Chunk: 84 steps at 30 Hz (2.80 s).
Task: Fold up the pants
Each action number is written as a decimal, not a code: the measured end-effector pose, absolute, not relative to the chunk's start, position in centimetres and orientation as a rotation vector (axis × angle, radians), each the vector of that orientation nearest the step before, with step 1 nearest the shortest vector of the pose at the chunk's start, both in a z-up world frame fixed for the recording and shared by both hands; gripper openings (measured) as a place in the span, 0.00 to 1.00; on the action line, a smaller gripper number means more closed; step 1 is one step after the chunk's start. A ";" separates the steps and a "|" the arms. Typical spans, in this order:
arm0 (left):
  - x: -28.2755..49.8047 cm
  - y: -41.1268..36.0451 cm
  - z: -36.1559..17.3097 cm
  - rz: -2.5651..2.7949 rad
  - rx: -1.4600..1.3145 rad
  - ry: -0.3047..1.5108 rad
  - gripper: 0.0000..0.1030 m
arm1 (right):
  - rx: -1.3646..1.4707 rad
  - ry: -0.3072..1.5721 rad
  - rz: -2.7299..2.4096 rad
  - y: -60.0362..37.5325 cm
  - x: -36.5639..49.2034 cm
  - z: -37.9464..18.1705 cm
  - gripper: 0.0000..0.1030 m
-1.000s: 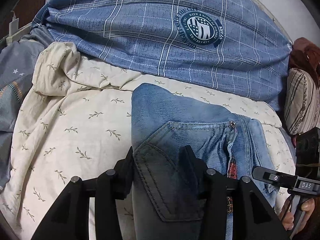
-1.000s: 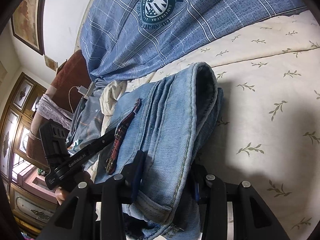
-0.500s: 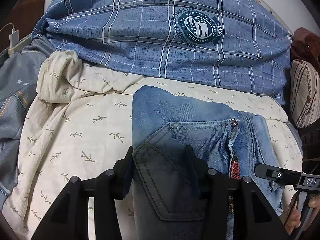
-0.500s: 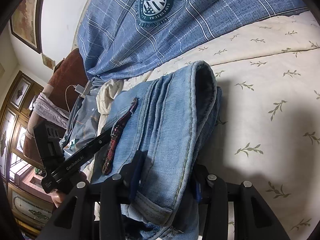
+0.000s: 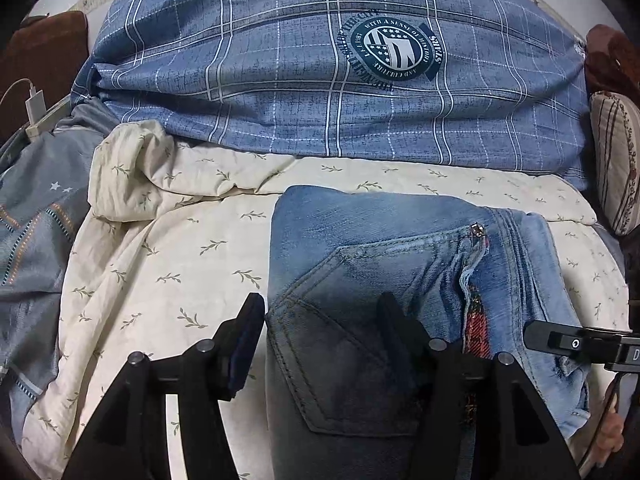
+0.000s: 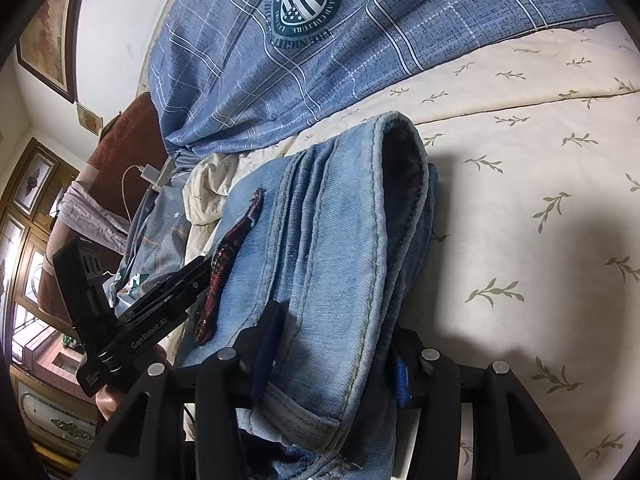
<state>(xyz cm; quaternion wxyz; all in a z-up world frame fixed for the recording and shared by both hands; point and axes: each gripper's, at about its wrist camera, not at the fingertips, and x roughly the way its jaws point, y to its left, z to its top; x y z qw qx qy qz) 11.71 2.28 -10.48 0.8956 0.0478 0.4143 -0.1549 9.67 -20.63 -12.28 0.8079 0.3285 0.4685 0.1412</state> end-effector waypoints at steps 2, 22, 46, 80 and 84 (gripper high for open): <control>11.7 2.2 -10.5 -0.311 0.109 0.856 0.62 | 0.696 1.009 0.299 -20.6 9.7 -12.3 0.52; 10.0 1.9 -10.2 -0.157 0.181 0.815 0.82 | 0.532 0.963 0.221 -21.1 6.7 -9.2 0.61; -1.3 2.1 -6.3 -0.121 0.209 0.705 0.83 | 0.286 0.801 0.163 -16.0 0.5 -4.4 0.64; -7.7 4.9 0.3 -0.072 0.115 0.543 0.96 | 0.197 0.565 0.031 -13.4 -8.9 -1.0 0.69; -8.1 5.3 0.6 -0.062 0.117 0.527 0.96 | 0.213 0.526 0.014 -13.4 -9.9 -0.4 0.70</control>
